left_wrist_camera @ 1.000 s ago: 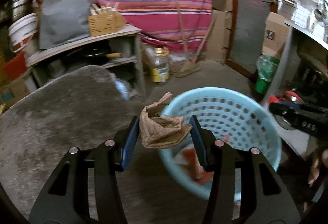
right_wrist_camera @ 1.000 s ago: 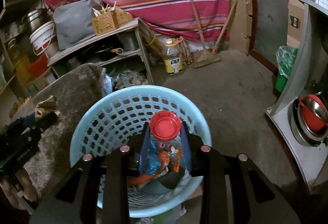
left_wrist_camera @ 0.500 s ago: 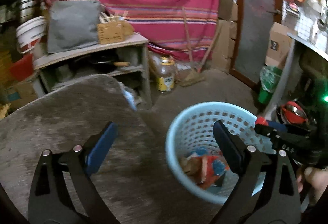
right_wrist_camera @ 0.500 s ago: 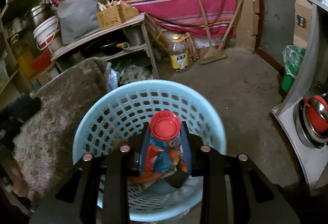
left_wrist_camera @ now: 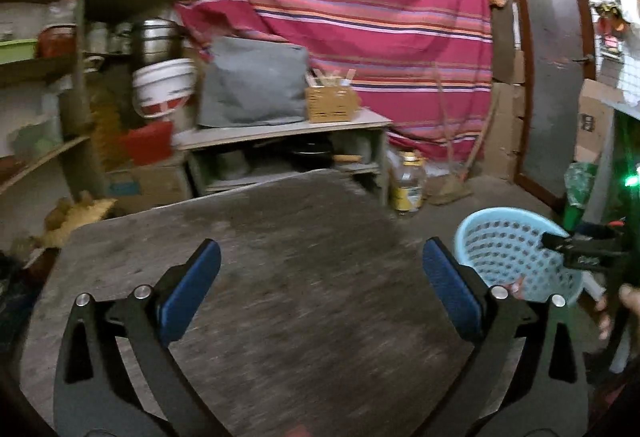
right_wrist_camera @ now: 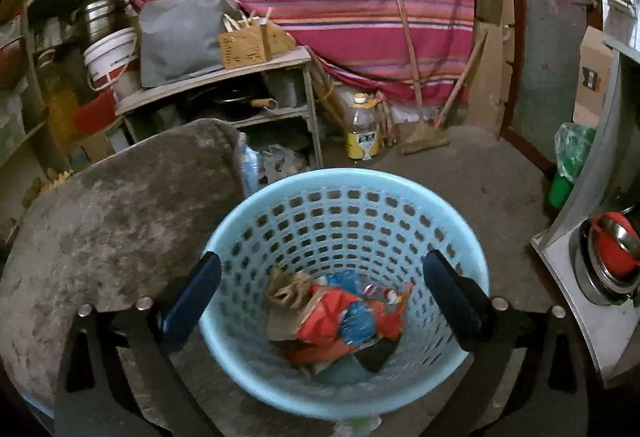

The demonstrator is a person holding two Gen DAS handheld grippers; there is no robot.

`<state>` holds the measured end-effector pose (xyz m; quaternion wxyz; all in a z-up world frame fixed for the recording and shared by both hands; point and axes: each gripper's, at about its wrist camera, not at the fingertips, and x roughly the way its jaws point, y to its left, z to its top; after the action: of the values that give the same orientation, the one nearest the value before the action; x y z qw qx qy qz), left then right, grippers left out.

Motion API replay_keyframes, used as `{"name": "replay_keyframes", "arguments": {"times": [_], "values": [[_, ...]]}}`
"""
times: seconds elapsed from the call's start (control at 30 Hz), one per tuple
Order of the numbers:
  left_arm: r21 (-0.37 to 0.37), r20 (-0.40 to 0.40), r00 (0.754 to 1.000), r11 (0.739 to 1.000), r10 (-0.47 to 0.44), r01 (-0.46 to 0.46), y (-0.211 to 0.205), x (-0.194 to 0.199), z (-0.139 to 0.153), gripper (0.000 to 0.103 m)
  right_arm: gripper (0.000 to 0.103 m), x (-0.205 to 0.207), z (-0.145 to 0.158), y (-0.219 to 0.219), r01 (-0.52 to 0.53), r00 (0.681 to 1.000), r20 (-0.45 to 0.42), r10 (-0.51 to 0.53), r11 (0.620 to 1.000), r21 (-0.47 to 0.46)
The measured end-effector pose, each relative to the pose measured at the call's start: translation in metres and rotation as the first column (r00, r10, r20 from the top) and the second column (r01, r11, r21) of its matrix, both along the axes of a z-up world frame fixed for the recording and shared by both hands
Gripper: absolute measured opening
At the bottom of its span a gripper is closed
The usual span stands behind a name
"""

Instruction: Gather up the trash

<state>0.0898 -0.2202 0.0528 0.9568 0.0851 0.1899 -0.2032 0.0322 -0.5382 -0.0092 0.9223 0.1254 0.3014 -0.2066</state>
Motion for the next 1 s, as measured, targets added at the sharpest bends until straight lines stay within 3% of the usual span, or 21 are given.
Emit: {"name": "replay_keyframes", "arguments": {"times": [0.3, 0.57, 0.73, 0.87, 1.0], "values": [[-0.052, 0.007, 0.996, 0.994, 0.092, -0.091, 0.088, -0.035, -0.013, 0.098, 0.099, -0.046, 0.018, 0.098, -0.059, 0.984, 0.16, 0.075, 0.993, -0.101], [-0.039, -0.017, 0.983, 0.982, 0.185, -0.186, 0.138, -0.059, -0.041, 0.098, 0.099, -0.063, 0.012, 0.177, -0.147, 0.97, 0.169, 0.173, 0.976, -0.159], [-0.032, -0.013, 0.971, 0.971, 0.237, -0.238, 0.169, -0.069, -0.053, 0.098, 0.099, -0.081, 0.01, 0.204, -0.161, 0.947, 0.259, 0.193, 0.977, -0.139], [-0.025, 0.019, 0.961, 0.961, 0.277, -0.277, 0.184, -0.075, -0.053, 0.098, 0.099, -0.077, 0.0, 0.217, -0.222, 0.941, 0.236, 0.242, 0.969, -0.11], [-0.038, 0.047, 0.95, 0.95, 0.31, -0.309, 0.2, -0.084, -0.056, 0.098, 0.099, -0.078, -0.013, 0.226, -0.194, 0.95, 0.226, 0.218, 0.973, -0.125]]}}
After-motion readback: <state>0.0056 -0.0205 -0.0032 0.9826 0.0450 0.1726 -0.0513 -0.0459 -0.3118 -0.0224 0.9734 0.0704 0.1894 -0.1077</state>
